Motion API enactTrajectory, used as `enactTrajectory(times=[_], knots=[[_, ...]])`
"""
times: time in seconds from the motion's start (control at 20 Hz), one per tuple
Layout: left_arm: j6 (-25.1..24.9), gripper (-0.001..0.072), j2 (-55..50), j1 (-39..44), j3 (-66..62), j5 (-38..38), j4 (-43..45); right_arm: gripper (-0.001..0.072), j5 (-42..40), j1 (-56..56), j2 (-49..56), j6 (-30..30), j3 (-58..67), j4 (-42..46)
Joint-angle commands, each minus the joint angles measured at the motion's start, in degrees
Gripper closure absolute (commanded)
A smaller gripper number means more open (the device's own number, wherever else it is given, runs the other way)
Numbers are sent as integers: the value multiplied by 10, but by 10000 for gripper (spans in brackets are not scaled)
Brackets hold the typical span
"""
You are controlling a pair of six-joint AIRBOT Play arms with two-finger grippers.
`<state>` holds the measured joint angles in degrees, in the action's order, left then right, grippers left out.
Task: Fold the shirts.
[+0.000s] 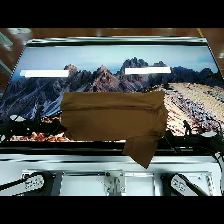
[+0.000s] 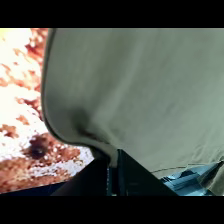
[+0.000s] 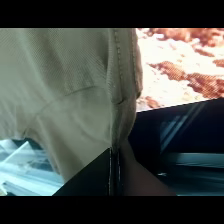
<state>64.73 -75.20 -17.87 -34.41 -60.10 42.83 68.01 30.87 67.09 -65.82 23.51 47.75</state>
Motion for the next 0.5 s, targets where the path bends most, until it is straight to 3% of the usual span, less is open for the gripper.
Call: enactTrajectory(times=[0.0, 0.15, 0.25, 0.45], knots=[[-34, 666, 15, 0, -19, 0, -1, 644, 35, 0, -13, 45, 25, -41], [-89, 666, 49, 0, -73, -1, -16, 644, 13, 0, -42, 60, 98, -120], [-85, 666, 52, 0, -118, 10, -18, 645, -24, -3, -44, 57, 150, -151], [-63, 666, 38, 12, -180, 91, -21, 645, -156, -80, -14, 24, 229, -129]])
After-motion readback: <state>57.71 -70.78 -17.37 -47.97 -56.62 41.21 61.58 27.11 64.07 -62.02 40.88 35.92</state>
